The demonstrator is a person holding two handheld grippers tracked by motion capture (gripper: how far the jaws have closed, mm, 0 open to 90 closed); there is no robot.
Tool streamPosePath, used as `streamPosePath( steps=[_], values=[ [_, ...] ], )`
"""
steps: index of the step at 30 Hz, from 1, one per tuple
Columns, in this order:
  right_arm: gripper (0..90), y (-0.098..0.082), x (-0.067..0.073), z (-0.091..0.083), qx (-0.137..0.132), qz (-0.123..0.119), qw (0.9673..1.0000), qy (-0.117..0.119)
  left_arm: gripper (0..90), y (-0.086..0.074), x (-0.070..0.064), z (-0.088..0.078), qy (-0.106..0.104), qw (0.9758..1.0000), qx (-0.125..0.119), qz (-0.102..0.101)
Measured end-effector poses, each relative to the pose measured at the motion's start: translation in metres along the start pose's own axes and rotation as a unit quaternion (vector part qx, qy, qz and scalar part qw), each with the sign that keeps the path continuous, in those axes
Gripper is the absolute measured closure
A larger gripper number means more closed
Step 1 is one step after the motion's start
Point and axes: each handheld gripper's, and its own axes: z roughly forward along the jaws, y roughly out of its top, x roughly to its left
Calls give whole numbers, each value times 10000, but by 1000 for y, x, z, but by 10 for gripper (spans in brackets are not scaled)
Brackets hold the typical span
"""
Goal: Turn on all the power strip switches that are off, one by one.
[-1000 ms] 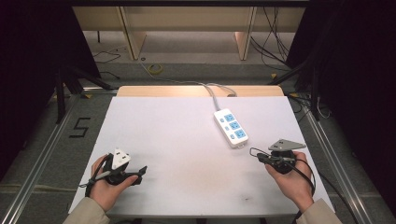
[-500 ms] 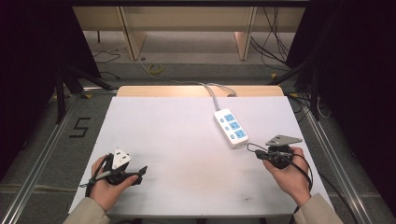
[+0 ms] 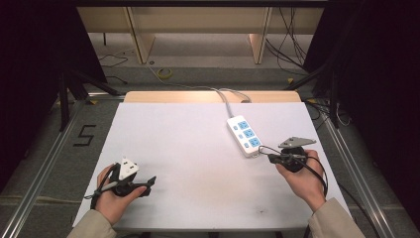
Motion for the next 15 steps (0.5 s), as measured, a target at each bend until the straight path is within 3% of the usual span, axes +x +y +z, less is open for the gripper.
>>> streamPosePath(
  steps=[15],
  values=[
    [900,24,-6,9,71,-46,10000,-45,181,0,-1,1,-7,10000,8,3]
  ],
)
